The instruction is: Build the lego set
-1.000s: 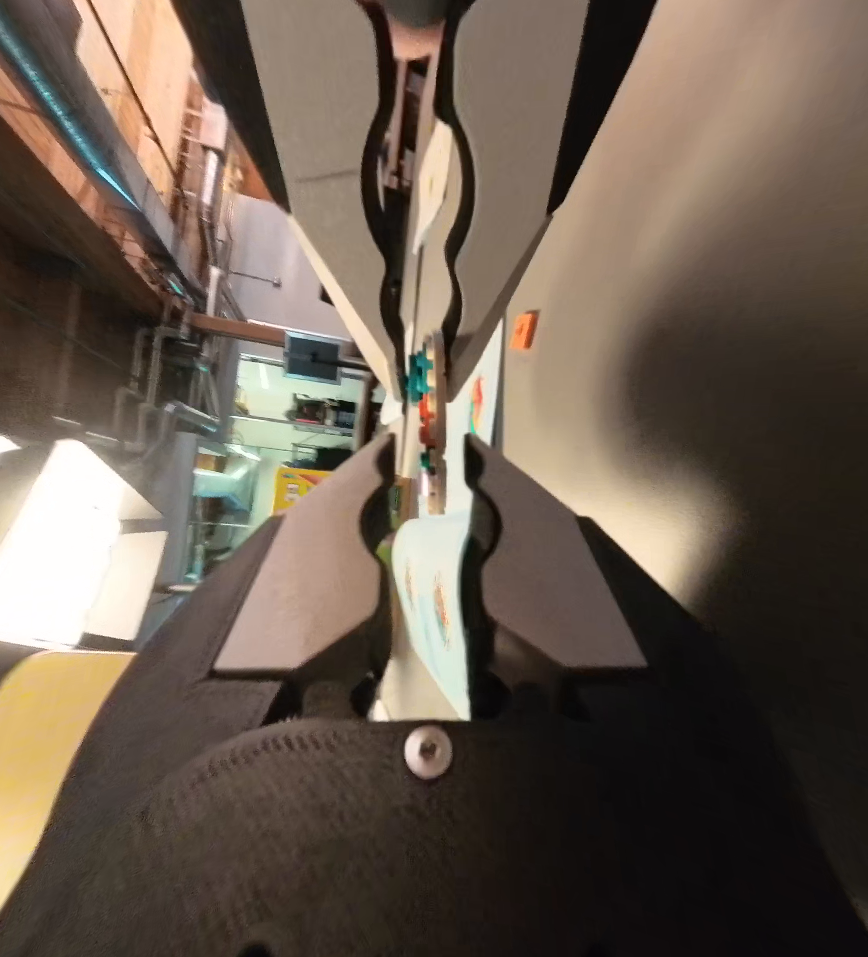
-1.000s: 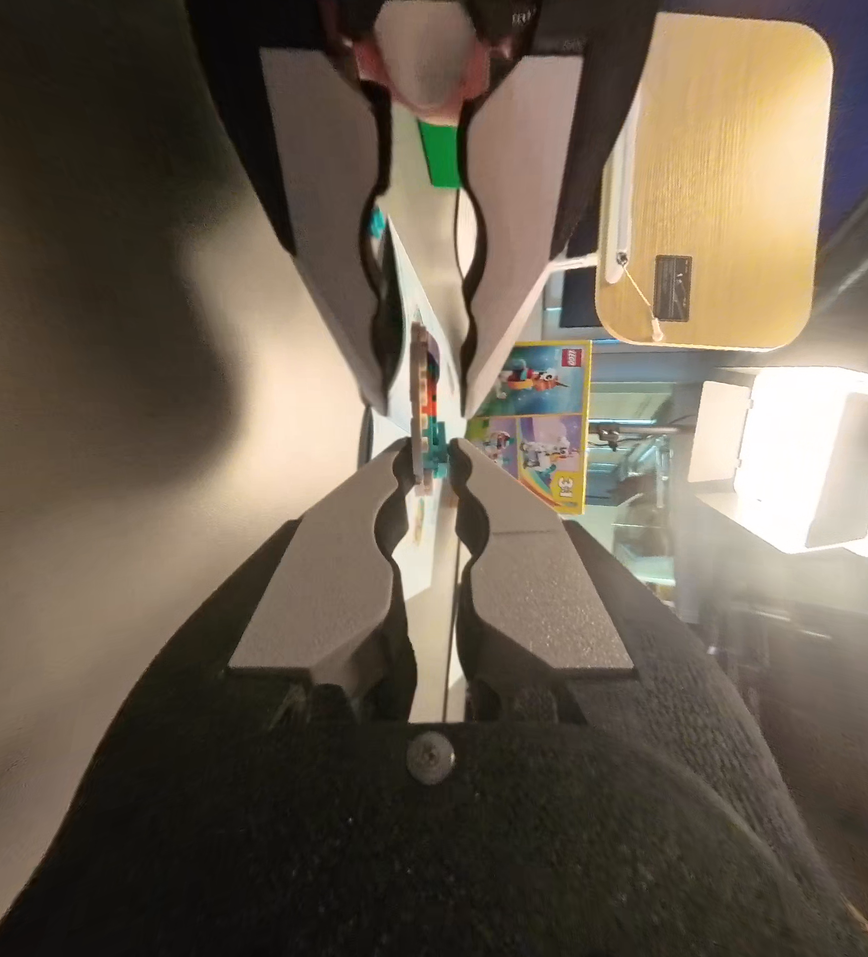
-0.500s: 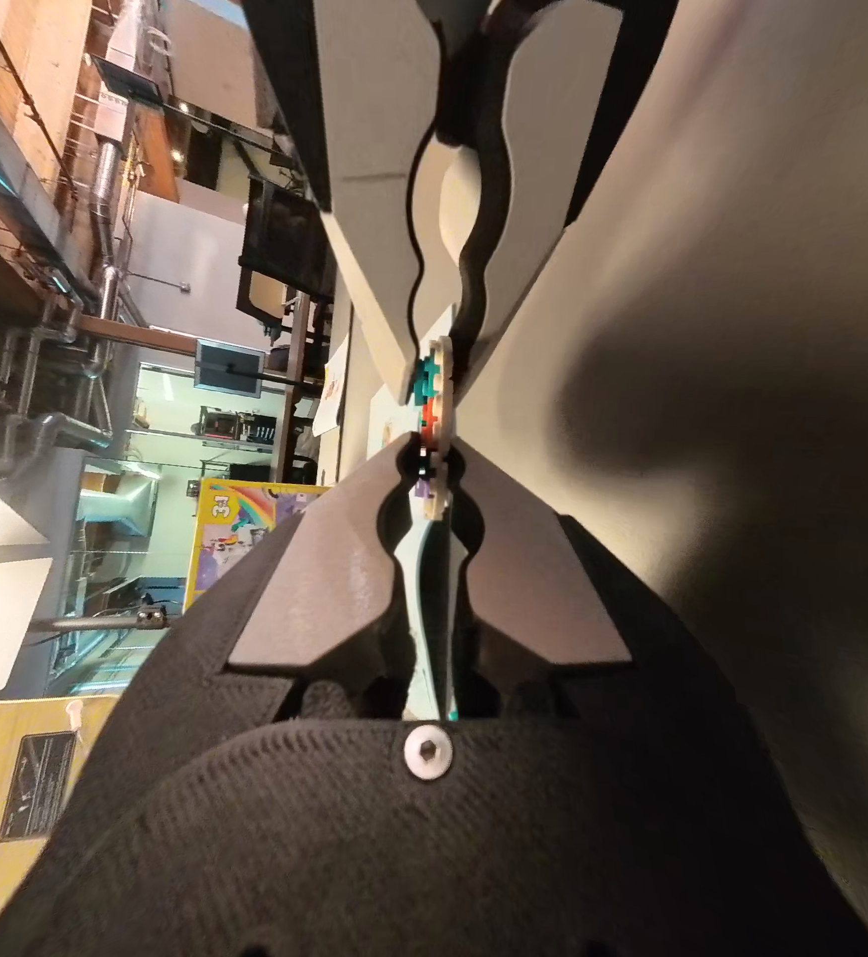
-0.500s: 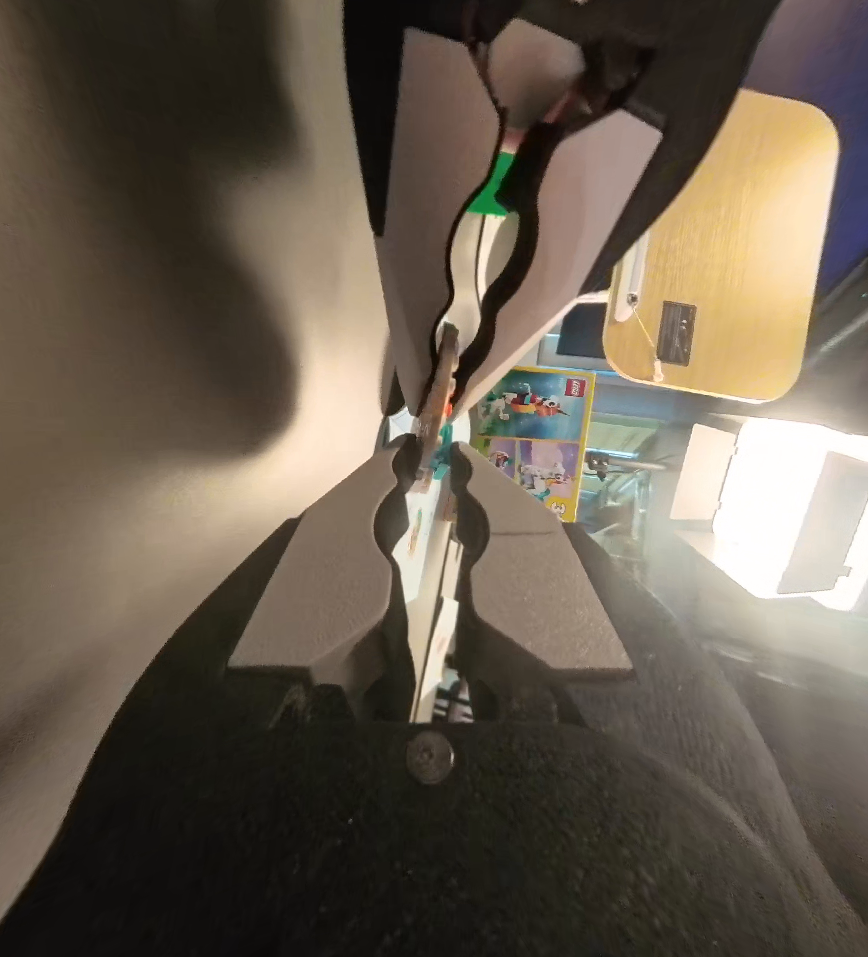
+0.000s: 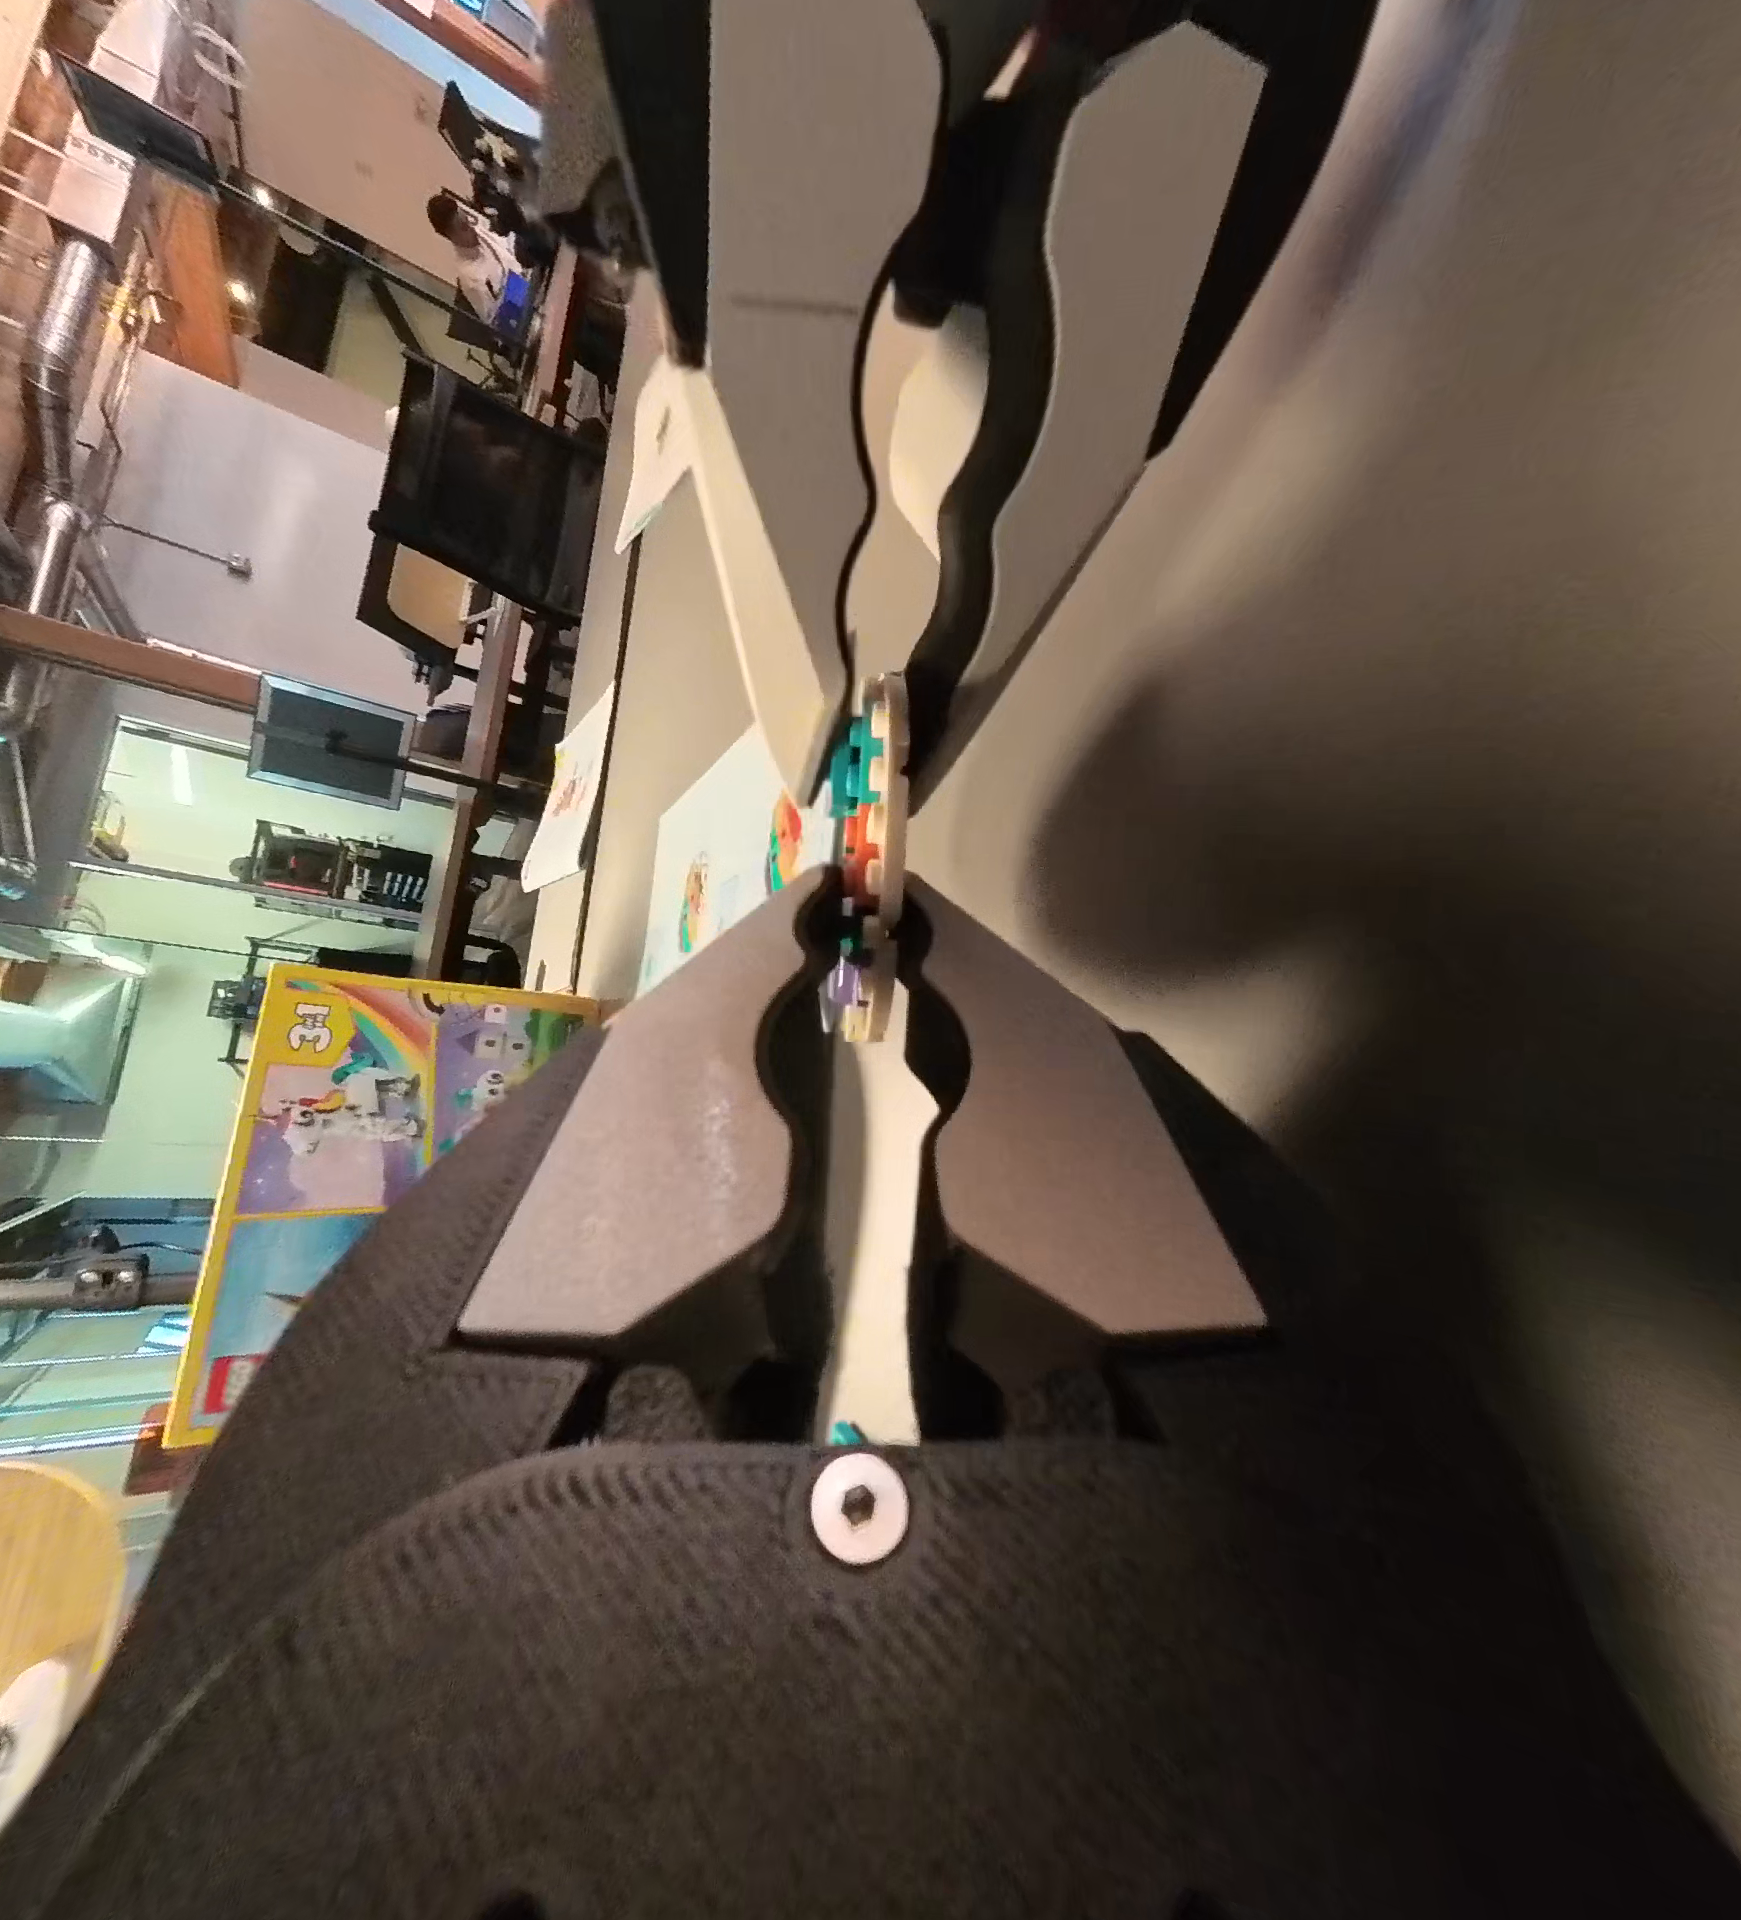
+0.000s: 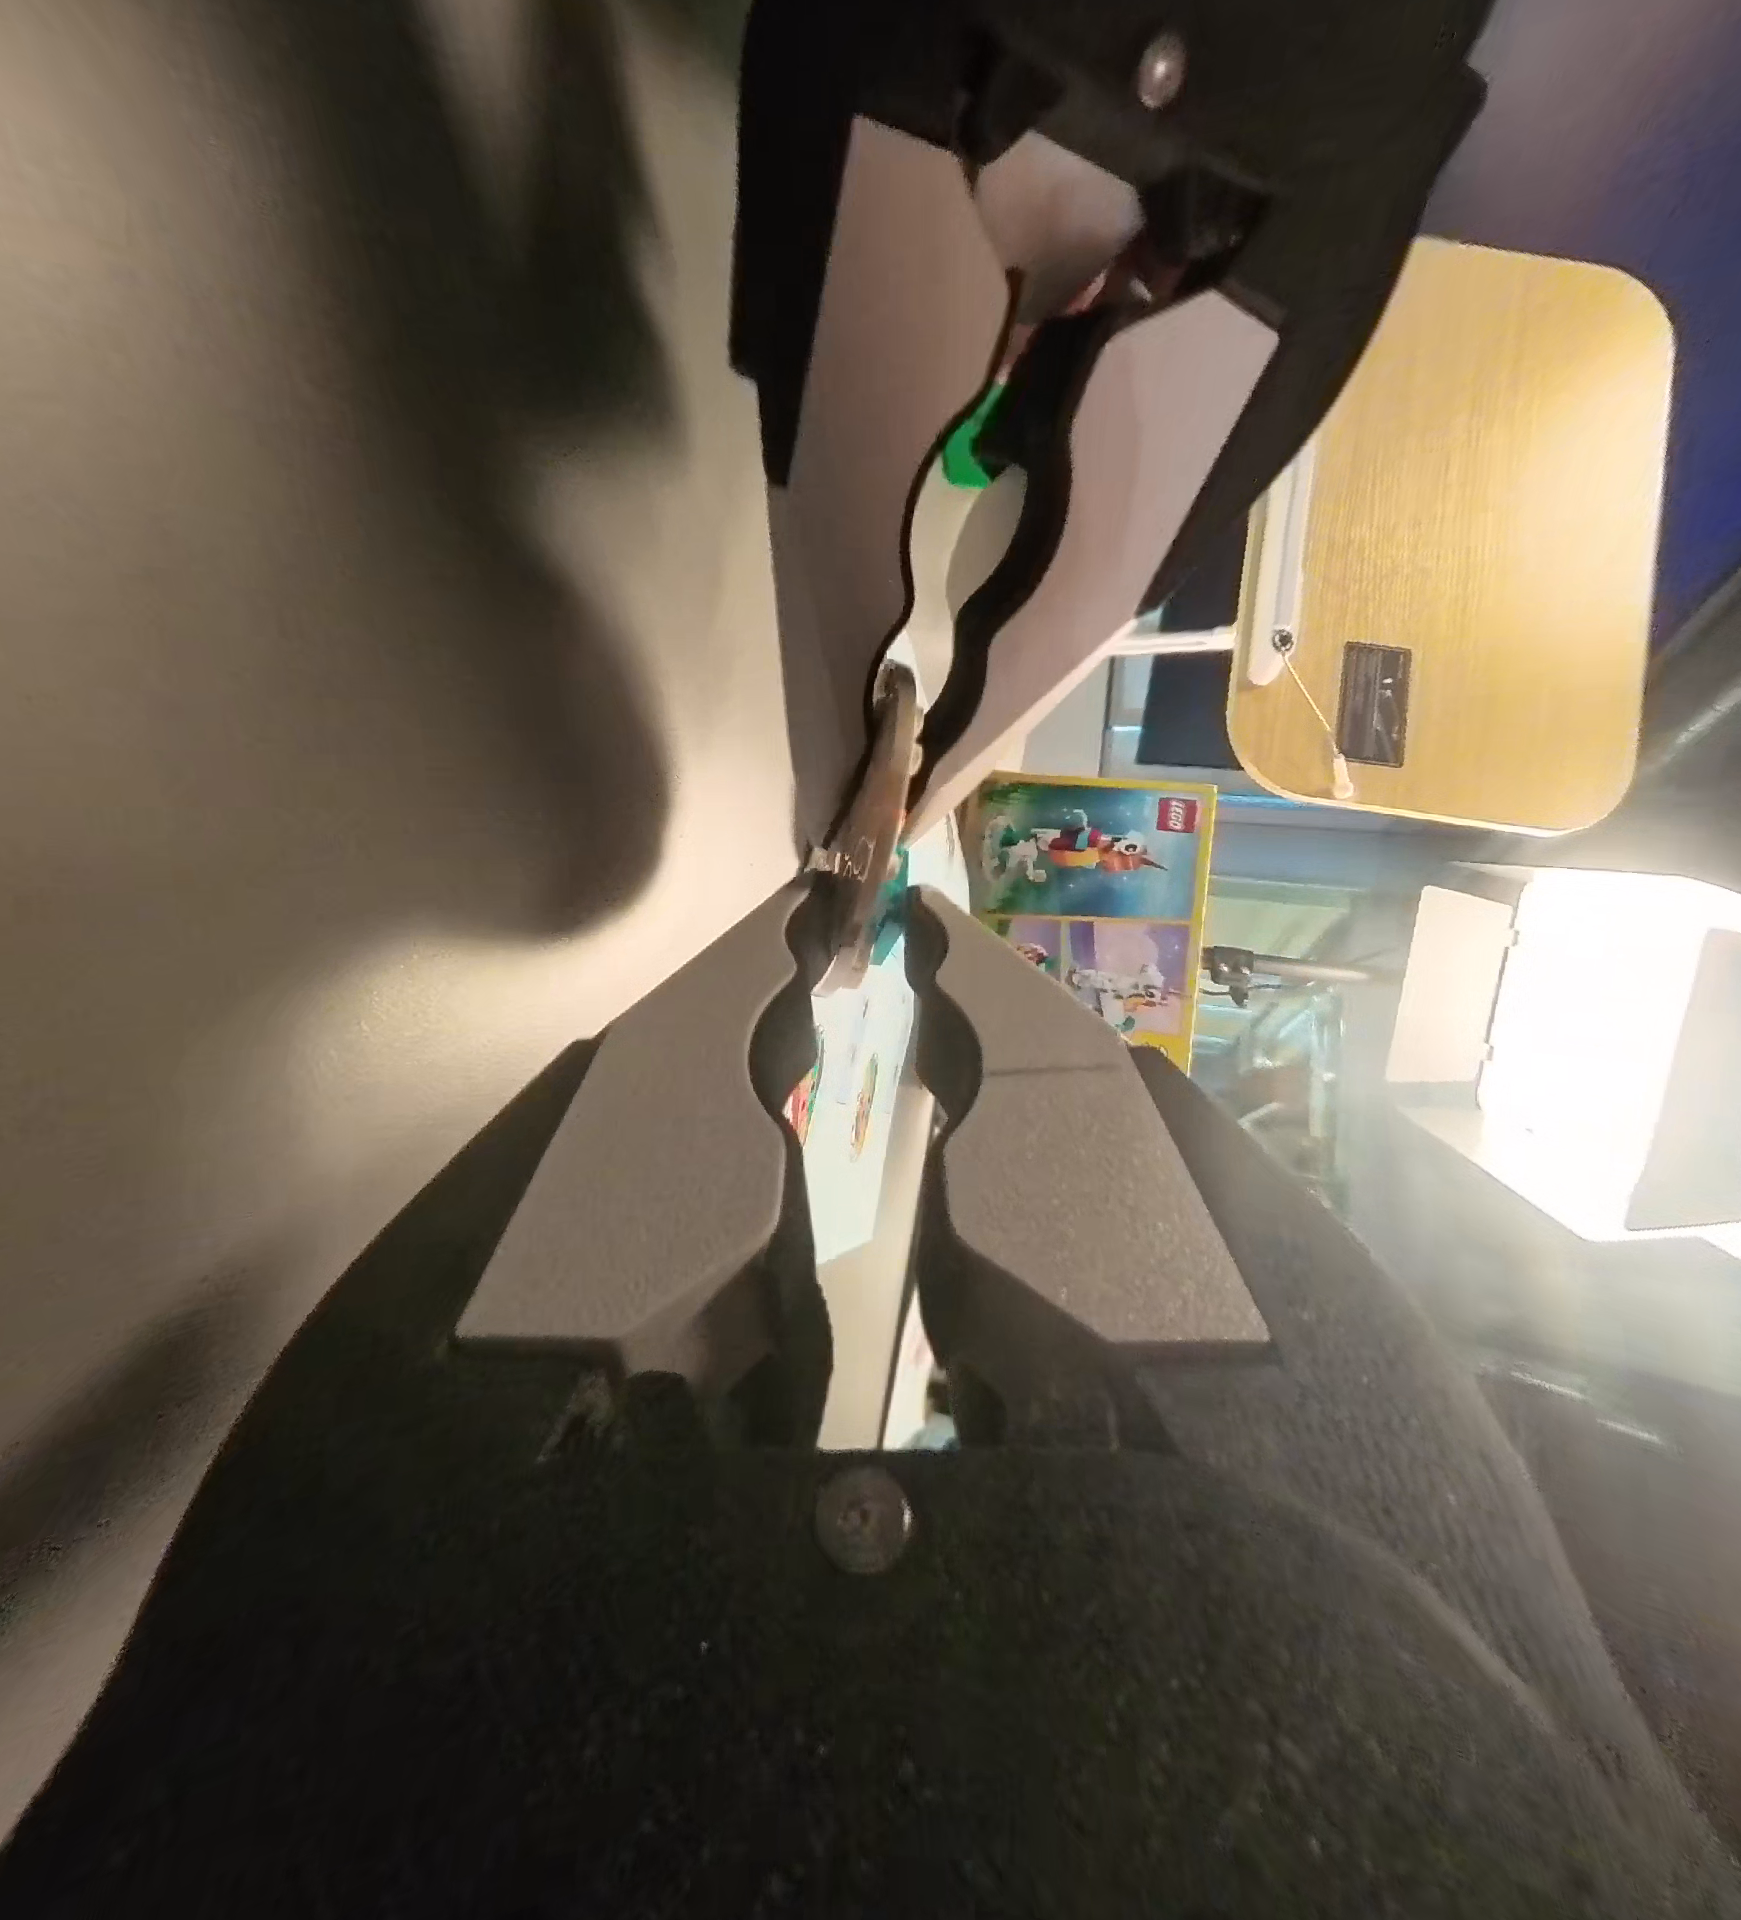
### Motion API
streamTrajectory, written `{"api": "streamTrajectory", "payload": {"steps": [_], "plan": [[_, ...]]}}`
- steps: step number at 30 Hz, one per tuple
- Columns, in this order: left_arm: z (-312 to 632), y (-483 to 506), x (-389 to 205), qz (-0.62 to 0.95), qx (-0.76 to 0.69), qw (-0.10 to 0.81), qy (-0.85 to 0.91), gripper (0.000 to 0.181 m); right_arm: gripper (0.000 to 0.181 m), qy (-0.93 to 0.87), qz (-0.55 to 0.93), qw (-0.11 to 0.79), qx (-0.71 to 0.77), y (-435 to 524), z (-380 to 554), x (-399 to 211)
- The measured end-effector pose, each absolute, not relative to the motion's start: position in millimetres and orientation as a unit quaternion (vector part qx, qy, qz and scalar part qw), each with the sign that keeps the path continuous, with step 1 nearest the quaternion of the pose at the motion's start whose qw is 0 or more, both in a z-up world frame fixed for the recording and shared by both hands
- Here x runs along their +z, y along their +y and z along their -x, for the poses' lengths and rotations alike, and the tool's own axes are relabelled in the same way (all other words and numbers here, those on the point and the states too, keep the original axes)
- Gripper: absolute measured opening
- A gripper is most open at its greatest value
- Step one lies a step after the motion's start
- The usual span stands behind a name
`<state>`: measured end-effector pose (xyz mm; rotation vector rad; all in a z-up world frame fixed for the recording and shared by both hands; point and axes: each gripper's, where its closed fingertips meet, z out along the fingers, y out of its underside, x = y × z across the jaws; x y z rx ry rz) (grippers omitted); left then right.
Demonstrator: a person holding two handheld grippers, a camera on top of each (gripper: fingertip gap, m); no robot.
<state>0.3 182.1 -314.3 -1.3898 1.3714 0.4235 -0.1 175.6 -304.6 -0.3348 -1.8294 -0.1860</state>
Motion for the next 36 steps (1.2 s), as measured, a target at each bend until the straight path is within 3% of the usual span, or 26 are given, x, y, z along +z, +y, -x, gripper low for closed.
{"api": "streamTrajectory", "payload": {"steps": [9, 15, 22, 24, 32, 36], "plan": [[0.6, 182.8, -304.0, 0.590, 0.142, 0.577, 0.546, 0.010, 0.011, -0.775, 0.201, 0.597, -0.035, 176.8, 3.4, -295.8], [-11.3, 170.1, -299.3, 0.569, 0.076, 0.603, 0.554, 0.025, 0.011, -0.772, 0.229, 0.592, 0.024, 171.8, 2.3, -291.2], [-15.8, 165.7, -297.2, 0.526, 0.117, 0.615, 0.576, 0.024, 0.011, -0.777, 0.242, 0.580, 0.046, 169.9, 0.4, -290.5], [-15.3, 166.3, -294.7, 0.513, 0.138, 0.621, 0.576, 0.016, 0.010, -0.780, 0.236, 0.578, 0.042, 168.8, 0.1, -291.4], [-12.5, 168.0, -302.6, 0.519, 0.177, 0.579, 0.603, 0.009, 0.009, -0.798, 0.219, 0.561, -0.018, 170.7, -0.2, -301.6], [-10.3, 170.0, -290.4, 0.533, 0.141, 0.614, 0.564, 0.008, 0.010, -0.777, 0.234, 0.584, 0.009, 173.2, 1.5, -290.7]]}}
